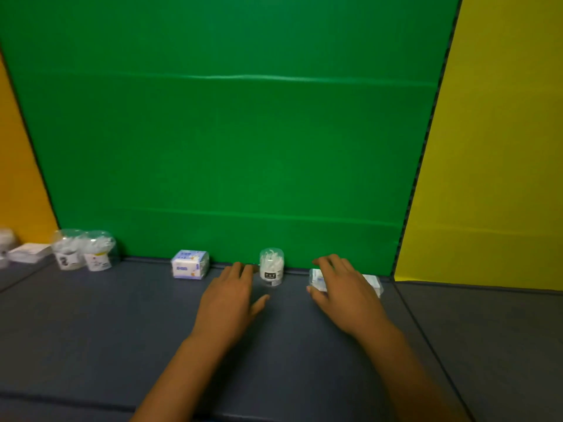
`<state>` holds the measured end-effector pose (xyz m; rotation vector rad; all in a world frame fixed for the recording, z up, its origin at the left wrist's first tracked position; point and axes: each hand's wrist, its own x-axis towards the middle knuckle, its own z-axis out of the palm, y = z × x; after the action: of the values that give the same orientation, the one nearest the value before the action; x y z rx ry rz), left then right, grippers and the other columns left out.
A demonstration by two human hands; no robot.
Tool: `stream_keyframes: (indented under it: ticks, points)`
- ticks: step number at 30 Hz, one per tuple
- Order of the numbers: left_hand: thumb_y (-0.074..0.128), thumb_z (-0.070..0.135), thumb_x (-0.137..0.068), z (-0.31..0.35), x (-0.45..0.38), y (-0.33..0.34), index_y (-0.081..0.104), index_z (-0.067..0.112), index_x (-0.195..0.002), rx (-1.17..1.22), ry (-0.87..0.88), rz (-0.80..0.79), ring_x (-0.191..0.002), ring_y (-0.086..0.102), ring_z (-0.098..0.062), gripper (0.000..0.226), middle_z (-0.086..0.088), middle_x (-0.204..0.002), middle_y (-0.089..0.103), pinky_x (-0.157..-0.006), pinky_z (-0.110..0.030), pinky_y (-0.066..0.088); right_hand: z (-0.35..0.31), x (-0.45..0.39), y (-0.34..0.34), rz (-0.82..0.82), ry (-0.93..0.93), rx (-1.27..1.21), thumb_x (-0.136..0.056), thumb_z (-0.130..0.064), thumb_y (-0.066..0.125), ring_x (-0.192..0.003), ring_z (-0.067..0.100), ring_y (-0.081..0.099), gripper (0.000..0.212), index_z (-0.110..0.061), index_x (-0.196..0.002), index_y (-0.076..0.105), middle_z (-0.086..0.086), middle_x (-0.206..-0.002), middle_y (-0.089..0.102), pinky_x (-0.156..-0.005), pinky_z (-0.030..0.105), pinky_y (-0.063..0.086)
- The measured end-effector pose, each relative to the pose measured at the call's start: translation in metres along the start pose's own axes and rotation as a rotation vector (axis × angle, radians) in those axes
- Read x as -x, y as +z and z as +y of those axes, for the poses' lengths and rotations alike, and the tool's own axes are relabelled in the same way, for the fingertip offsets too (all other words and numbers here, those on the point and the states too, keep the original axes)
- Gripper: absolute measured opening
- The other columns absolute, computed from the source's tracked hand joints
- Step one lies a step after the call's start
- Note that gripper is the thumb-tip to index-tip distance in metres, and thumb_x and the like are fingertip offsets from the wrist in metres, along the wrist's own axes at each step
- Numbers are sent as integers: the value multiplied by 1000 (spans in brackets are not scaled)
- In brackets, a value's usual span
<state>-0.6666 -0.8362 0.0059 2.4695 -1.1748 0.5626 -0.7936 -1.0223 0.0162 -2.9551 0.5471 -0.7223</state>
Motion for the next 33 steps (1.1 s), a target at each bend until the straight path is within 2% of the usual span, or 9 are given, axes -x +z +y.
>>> stream_keyframes:
  ticks: [8, 14, 23, 33]
  points:
    - [58, 51, -86, -77, 98, -62, 50, 18, -130, -50, -127, 1, -110, 55, -27, 56, -6, -120, 56, -85, -39, 49, -109, 37, 2, -62, -91, -36, -95, -55, 44, -125, 22, 42, 56, -24, -141, 36, 0, -139, 42, -99, 38, 42]
    - [51, 55, -89, -136, 171, -117, 44, 22, -134, -114, -232, 4, -115, 51, -21, 56, 0, -126, 51, -88, -34, 47, -207, 46, 11, -123, -213, -152, -96, -54, 44, -127, 21, 41, 57, -23, -143, 34, 0, -140, 41, -101, 38, 41]
    - [50, 57, -88, -222, 239, -200, 43, 24, -133, -272, -465, 76, -114, 51, -18, 57, 3, -125, 50, -85, -30, 48, -348, 12, 13, -98, -462, -279, -97, -54, 43, -129, 21, 40, 59, -23, -145, 31, -1, -142, 40, -104, 40, 40]
    - [53, 55, -87, -316, 262, -237, 45, 23, -131, -398, -668, 122, -108, 54, -18, 55, 2, -124, 52, -79, -30, 48, -471, -49, 57, -118, -677, -397, -97, -54, 44, -129, 20, 41, 56, -24, -143, 32, -1, -141, 40, -103, 39, 40]
